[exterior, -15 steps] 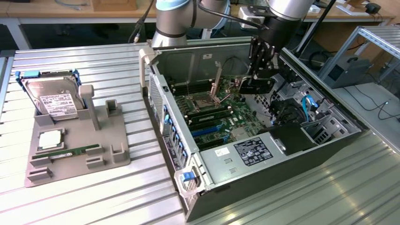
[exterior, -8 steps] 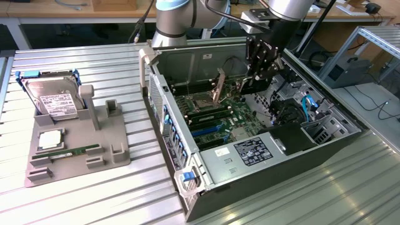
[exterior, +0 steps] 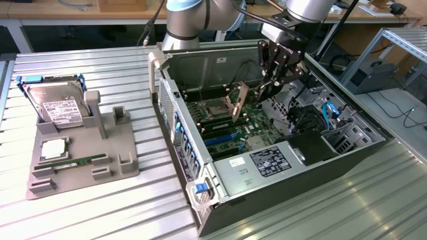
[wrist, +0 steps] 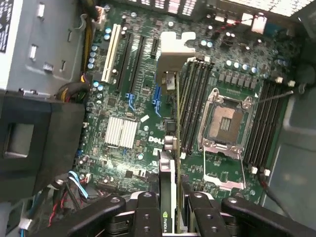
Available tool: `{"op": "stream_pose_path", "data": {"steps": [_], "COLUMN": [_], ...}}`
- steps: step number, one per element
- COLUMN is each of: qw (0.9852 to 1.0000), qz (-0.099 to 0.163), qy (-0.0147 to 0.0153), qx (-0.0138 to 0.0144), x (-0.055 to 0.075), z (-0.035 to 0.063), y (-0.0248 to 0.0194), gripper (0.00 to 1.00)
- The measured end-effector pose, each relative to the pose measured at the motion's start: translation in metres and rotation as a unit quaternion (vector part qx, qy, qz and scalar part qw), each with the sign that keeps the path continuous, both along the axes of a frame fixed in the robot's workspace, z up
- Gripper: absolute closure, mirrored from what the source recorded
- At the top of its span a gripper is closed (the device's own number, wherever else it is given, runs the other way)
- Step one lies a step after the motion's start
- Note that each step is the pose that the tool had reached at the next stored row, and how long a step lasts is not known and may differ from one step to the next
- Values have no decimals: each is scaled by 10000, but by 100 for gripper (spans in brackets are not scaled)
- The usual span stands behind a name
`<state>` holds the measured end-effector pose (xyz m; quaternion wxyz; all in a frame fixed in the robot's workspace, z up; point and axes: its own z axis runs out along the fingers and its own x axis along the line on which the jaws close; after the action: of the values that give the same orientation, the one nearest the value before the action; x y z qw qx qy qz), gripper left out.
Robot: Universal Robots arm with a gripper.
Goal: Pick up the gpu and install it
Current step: 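Insert the gpu into the slot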
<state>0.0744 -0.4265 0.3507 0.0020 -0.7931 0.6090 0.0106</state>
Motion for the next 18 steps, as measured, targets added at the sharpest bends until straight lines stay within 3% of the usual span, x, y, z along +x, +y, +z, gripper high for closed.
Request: {"op": "stream_pose_path", "data": {"steps": [2,4,7,9,12,16,18], "qw": [9995,9981,9981,9997,10000,9989,9972], "qz": [305,611,612,255,-35,-479,-751], "qy": [0,0,0,0,0,0,0], "qx": [0,0,0,0,0,0,0], "x": [0,0,0,1,0,0,0], "z": [-2,-5,-6,-14,-21,-33,-41], "y": [0,0,-1,-1,-1,-1,-1], "gripper": [73,73,73,73,73,73,73]}}
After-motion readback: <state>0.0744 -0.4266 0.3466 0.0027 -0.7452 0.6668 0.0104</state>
